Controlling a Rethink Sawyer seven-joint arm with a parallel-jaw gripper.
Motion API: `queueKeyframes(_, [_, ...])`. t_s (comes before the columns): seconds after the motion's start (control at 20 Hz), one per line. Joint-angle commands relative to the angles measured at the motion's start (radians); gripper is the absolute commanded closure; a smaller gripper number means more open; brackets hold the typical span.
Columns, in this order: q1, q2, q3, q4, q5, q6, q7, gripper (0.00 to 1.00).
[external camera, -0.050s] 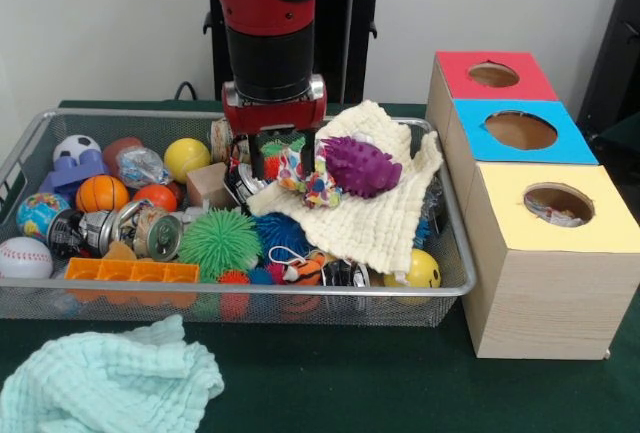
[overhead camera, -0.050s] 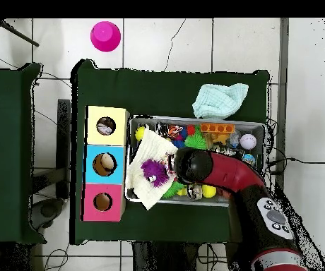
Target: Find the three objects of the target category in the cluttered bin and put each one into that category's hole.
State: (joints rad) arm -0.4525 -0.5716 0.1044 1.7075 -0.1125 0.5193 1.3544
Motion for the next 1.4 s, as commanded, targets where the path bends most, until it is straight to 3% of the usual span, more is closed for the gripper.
queueKeyframes(0.05, [-0.063,-0.003,0.133,0.119,0.095,-0.042,0.168,0.00])
queueKeyframes(0.2, [-0.099,-0.054,0.203,0.209,0.184,-0.010,0.189,0.00])
queueKeyframes(0.4, [-0.117,-0.092,0.237,0.270,0.255,0.019,0.194,0.00])
queueKeyframes(0.8, [-0.116,-0.110,0.242,0.278,0.310,0.055,0.166,0.00])
queueKeyframes(0.9, [-0.103,-0.098,0.223,0.256,0.297,0.052,0.160,0.00])
queueKeyframes(1.15, [-0.047,-0.001,0.107,0.135,0.180,-0.025,0.124,0.00])
queueKeyframes(1.4, [-0.054,0.053,0.082,0.087,0.130,-0.070,0.087,0.00])
